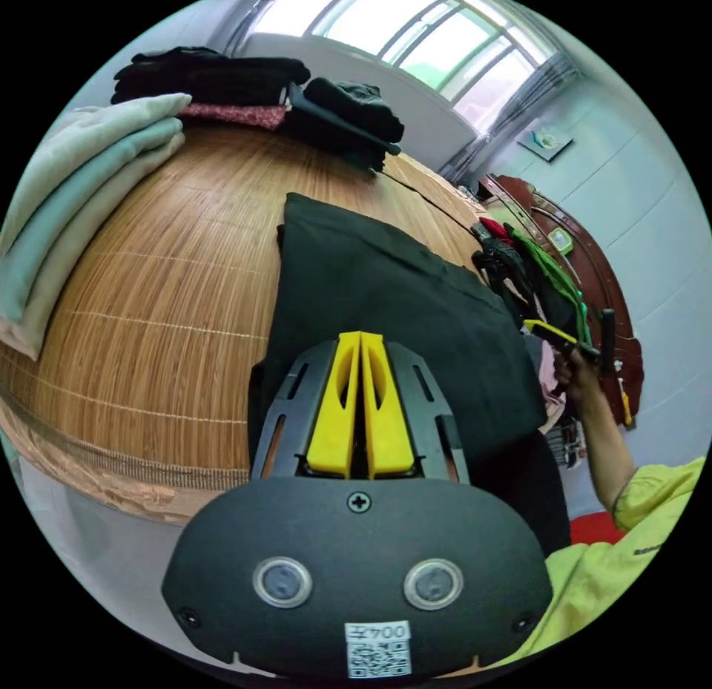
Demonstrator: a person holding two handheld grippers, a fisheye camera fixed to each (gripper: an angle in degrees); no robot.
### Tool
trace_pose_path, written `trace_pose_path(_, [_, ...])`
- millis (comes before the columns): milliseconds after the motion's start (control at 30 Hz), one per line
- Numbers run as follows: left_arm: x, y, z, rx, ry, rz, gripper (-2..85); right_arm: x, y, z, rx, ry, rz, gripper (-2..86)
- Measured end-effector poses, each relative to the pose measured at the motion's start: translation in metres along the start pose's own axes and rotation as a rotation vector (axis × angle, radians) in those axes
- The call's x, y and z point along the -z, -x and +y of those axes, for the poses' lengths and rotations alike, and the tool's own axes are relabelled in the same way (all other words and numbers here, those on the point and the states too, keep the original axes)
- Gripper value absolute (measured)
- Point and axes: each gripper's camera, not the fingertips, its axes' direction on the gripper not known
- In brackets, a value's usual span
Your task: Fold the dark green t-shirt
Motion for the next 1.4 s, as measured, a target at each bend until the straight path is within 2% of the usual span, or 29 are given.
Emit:
trace_pose_path(33, [0.011,-0.006,-0.011,-0.010,0.010,0.034,0.1,0.002,0.010,0.004,0.033,0.002,0.015,5.3])
trace_pose_path(167, [0.040,-0.054,-0.054,-0.091,-0.156,0.042,0.1,-0.019,0.050,0.021,0.167,0.072,0.078,6.2])
trace_pose_path(233, [0.018,-0.080,-0.083,-0.169,-0.090,0.060,0.1,-0.037,0.052,0.027,0.169,0.115,0.069,6.2])
trace_pose_path(267, [-0.003,-0.095,-0.100,-0.199,-0.038,0.069,0.1,-0.035,0.050,0.033,0.153,0.058,0.049,6.2])
trace_pose_path(400, [-0.071,-0.138,-0.138,-0.281,0.089,0.025,0.1,-0.036,0.044,0.037,0.122,0.063,-0.002,6.2])
trace_pose_path(600, [-0.139,-0.159,-0.168,-0.315,0.220,-0.193,0.0,-0.039,0.035,0.051,0.062,0.045,-0.042,5.8])
trace_pose_path(700, [-0.130,-0.140,-0.180,-0.220,0.227,-0.086,0.0,-0.041,0.029,0.058,0.034,0.039,-0.070,5.5])
trace_pose_path(833, [-0.059,-0.113,-0.178,-0.150,0.015,0.064,0.0,-0.044,0.022,0.068,0.014,0.030,-0.088,5.2])
trace_pose_path(1000, [-0.009,-0.051,-0.144,-0.018,0.028,-0.068,0.0,-0.050,0.009,0.082,-0.009,0.028,-0.120,4.5])
trace_pose_path(1067, [0.004,-0.002,-0.125,0.102,0.025,-0.097,0.0,-0.053,-0.001,0.088,-0.034,0.028,-0.161,3.9])
trace_pose_path(1167, [0.017,0.040,-0.112,0.245,-0.016,0.130,0.0,-0.059,-0.023,0.098,-0.094,0.025,-0.242,3.3])
trace_pose_path(1300, [0.041,0.030,-0.111,0.239,-0.039,0.121,0.0,-0.067,-0.060,0.113,-0.214,0.027,-0.408,3.7])
trace_pose_path(1400, [0.084,0.013,-0.101,0.151,-0.069,0.207,0.0,-0.041,-0.060,0.130,-0.164,-0.004,-0.370,6.2])
